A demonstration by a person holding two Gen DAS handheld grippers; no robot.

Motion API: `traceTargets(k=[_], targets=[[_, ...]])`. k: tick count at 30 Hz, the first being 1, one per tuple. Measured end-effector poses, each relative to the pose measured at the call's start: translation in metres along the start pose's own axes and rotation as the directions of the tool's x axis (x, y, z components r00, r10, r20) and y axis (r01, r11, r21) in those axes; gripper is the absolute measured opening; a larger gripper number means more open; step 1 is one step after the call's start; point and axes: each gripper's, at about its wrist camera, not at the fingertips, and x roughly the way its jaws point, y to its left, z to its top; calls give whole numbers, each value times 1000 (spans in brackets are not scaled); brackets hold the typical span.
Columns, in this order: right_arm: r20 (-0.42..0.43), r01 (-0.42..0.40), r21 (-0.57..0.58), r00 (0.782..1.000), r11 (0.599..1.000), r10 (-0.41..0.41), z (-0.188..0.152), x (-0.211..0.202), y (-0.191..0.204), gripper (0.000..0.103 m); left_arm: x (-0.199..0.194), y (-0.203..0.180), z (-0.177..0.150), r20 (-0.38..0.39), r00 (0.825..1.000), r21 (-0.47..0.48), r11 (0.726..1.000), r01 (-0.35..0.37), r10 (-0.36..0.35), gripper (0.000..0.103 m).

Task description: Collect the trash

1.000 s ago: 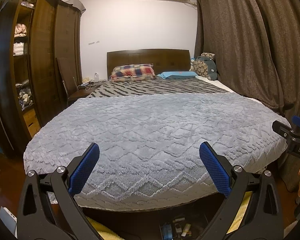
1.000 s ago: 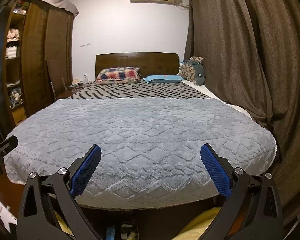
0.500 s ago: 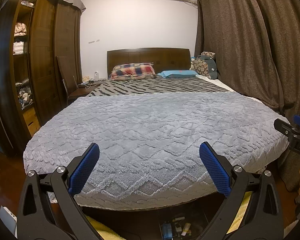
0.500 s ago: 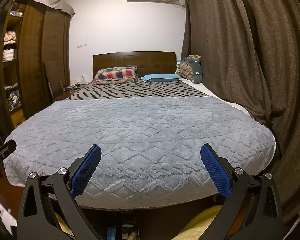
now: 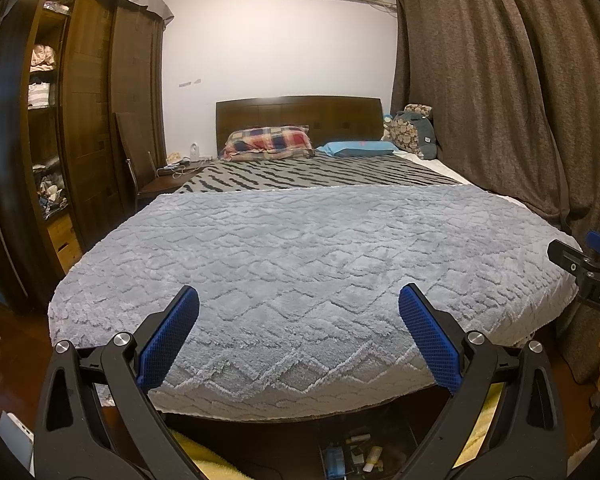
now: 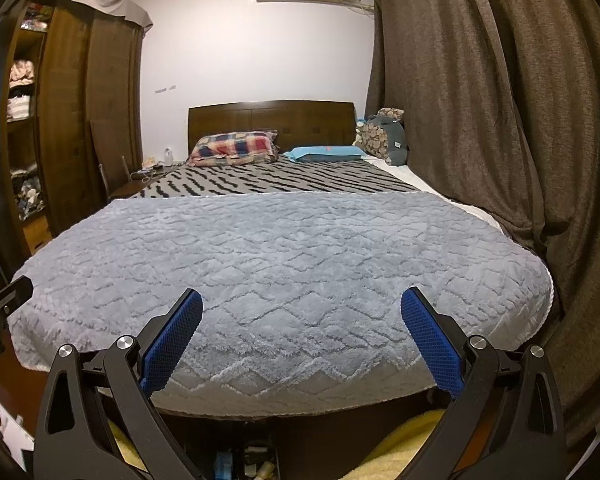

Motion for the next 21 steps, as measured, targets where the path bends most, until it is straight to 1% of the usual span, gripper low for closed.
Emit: traceTargets(k=[21], targets=[[0,3,13,1000,1000,-3,2,-1,0,100,-2,0,0,4,1000,1,1000,5,-5,95]])
